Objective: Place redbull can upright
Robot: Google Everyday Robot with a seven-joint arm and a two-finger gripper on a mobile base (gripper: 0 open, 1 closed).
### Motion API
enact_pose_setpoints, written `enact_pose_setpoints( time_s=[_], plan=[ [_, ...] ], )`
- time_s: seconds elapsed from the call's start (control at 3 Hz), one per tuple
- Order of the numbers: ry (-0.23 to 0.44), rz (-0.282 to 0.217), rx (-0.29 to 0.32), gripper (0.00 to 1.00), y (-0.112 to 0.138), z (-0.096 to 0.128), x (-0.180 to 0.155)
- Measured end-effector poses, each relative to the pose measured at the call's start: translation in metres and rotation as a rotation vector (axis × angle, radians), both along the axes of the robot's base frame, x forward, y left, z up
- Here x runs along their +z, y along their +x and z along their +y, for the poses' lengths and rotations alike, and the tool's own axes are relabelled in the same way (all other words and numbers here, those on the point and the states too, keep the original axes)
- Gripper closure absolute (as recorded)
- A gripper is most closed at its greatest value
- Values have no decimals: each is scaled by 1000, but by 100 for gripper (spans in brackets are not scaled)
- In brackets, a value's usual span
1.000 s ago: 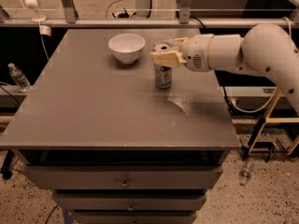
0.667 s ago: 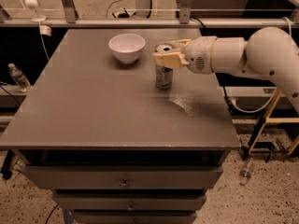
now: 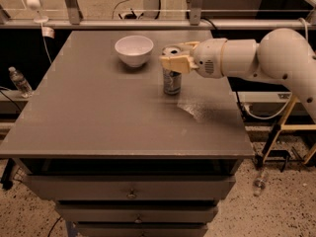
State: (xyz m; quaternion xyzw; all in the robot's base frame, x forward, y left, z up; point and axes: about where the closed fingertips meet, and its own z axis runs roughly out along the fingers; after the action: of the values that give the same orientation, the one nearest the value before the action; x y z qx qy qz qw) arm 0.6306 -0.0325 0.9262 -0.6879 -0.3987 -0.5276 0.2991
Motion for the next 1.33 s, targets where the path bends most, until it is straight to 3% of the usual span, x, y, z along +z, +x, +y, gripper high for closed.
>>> enact_pose_setpoints(
  time_s=[0.33, 0.67, 1.33],
  plan=[
    [2, 3, 5, 27, -1, 4, 0],
    [2, 5, 8, 4, -1, 6, 0],
    [-27, -3, 18, 0, -2, 1, 2]
  ],
)
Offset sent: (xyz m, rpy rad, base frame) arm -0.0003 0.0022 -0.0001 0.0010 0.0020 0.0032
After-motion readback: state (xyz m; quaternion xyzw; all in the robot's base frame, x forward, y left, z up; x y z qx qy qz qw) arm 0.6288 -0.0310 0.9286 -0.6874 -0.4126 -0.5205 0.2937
